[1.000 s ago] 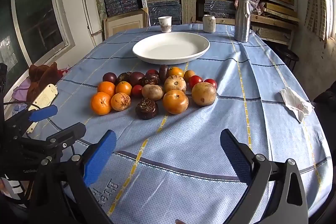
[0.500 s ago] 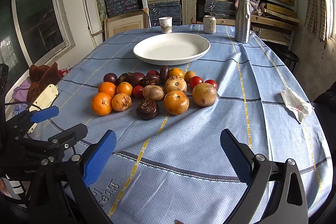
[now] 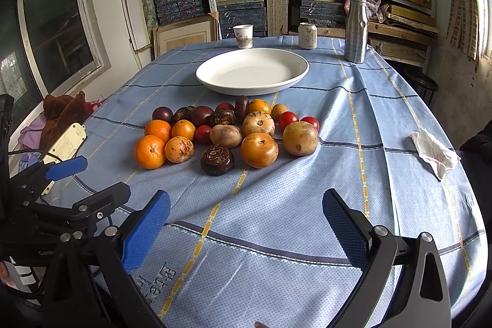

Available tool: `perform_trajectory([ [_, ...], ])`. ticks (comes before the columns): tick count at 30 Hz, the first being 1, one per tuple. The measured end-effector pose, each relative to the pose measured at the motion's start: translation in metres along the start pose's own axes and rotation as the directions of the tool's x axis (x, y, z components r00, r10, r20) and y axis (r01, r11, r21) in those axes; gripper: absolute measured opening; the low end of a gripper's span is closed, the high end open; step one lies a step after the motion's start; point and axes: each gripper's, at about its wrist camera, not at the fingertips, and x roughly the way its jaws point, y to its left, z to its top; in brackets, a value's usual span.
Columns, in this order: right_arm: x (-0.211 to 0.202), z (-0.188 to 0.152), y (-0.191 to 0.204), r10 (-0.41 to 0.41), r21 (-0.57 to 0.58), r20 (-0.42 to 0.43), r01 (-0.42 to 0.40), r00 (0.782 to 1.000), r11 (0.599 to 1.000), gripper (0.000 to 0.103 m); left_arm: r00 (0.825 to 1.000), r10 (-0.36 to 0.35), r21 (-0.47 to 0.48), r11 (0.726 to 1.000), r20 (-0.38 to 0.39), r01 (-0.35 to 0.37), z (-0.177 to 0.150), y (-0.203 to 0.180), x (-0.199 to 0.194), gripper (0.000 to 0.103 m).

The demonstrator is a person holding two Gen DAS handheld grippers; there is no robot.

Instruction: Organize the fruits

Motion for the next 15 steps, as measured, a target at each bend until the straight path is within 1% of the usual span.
perform_trajectory([
  [15,-0.0011,0.0003,0.0000,0.000,0.001,-0.001,0.000,1.000,1.000,0.100,1.000,0.000,0.000,1.000,-0.003,0.000,0.0000,0.0000,0.0004,0.099],
])
